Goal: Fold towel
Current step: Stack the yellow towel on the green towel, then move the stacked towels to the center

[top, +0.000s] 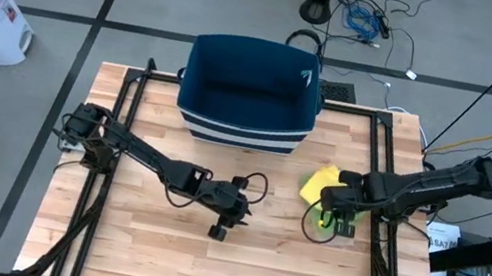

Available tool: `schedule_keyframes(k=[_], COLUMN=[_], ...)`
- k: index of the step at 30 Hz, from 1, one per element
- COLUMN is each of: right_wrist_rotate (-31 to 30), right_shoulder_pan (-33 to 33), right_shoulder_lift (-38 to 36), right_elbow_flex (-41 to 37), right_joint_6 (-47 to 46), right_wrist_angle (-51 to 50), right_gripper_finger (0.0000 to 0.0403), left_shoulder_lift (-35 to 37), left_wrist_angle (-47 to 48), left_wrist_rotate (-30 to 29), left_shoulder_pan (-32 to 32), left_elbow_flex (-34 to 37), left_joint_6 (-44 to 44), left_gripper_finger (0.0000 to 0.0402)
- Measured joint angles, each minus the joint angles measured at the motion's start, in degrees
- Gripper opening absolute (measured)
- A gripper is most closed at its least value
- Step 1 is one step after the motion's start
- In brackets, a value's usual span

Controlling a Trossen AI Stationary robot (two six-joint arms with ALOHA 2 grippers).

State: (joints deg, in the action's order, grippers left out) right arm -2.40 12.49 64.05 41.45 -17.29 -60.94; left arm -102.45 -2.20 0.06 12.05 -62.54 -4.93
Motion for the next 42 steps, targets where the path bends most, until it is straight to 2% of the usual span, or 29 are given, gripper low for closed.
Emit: schedule_keyframes(k=[6, 18, 23, 37, 42], right_wrist_rotate=[5.8, 5.7, 3.8, 3.6, -1.4], right_shoulder_pan=[0.2, 3.7, 3.8, 3.8, 4.8], right_shoulder_lift=[2.0, 2.2, 2.2, 2.3, 3.5], right_elbow_flex=[0.0, 0.0, 0.1, 0.1, 0.1], right_joint_6=[-0.1, -5.0, -6.2, -6.8, -8.1], right_wrist_angle=[5.8, 11.2, 13.9, 17.5, 17.4], right_gripper_finger=[0.012, 0.0192, 0.0196, 0.0197, 0.0197], left_shoulder_lift=[0.0, 0.0, 0.0, 0.0, 0.0], left_wrist_angle=[0.0, 0.0, 0.0, 0.0, -0.1], left_wrist_rotate=[0.0, 0.0, 0.0, 0.0, 0.0], left_shoulder_pan=[0.0, -0.2, -0.5, -0.5, -0.5], left_elbow_flex=[0.0, 0.0, 0.0, 0.0, 0.0], left_joint_6=[0.5, 1.4, 1.4, 1.2, 1.2], left_gripper_finger=[0.0142, 0.0142, 0.0142, 0.0142, 0.0142])
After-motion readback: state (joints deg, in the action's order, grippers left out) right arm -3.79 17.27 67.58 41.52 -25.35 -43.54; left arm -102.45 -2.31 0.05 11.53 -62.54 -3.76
